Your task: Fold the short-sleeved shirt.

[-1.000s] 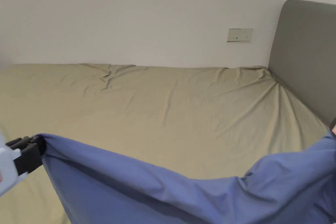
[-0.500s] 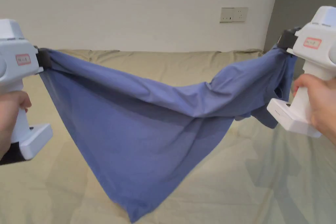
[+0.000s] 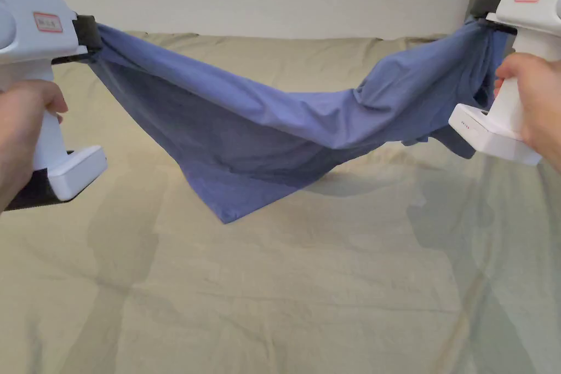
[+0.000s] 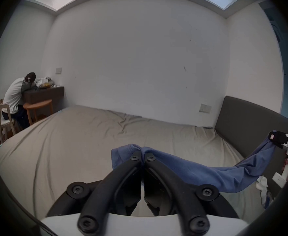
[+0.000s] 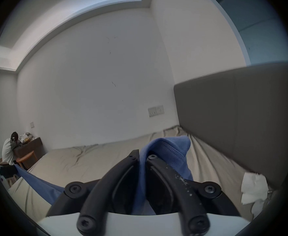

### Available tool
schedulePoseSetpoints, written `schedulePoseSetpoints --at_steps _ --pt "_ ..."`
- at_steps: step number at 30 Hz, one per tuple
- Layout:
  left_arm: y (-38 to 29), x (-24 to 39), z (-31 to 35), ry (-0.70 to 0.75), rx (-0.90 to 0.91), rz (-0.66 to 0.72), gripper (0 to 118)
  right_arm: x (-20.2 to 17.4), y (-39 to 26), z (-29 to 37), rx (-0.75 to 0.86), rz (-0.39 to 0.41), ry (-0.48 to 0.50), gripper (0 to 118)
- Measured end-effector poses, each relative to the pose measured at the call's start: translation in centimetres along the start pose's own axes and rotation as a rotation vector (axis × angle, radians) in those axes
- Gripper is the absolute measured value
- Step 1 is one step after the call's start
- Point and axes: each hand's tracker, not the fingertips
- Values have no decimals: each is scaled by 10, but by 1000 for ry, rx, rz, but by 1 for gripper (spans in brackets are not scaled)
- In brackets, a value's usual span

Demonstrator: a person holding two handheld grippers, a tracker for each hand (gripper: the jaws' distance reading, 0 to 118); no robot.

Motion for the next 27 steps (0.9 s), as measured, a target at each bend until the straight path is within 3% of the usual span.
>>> schedulePoseSetpoints --at_steps 1,2,5,9,12,14,17,19,23,25,27 --pt "-4 -11 -8 -15 -23 -3 0 6 -9 3 -25 30 24 7" --pt "-7 -21 -15 -27 -41 -8 0 8 -16 9 -53 58 -27 7" --pt "-35 -35 23 -48 -27 34 0 33 -48 39 -99 -25 41 7" --pt "-65 -54 72 -59 -72 -84 0 51 -81 96 -146 112 13 7" --pt "-89 -61 124 -61 -55 -30 0 65 -108 145 -206 4 71 7" --pt "-107 -72 156 -73 -77 26 0 67 -122 177 -255 49 33 7" --pt "-128 -87 205 -47 -107 59 0 82 -150 221 -332 51 51 7" --pt "-144 -89 243 -28 -136 16 0 92 -168 249 -365 81 60 7" --pt "-174 -100 299 30 -190 -8 0 110 -193 294 -449 22 24 7" --pt "-189 -113 319 55 -239 23 0 116 -205 314 -476 83 10 7" --pt "-203 -119 336 80 -287 22 0 124 -219 330 -525 46 2 7"
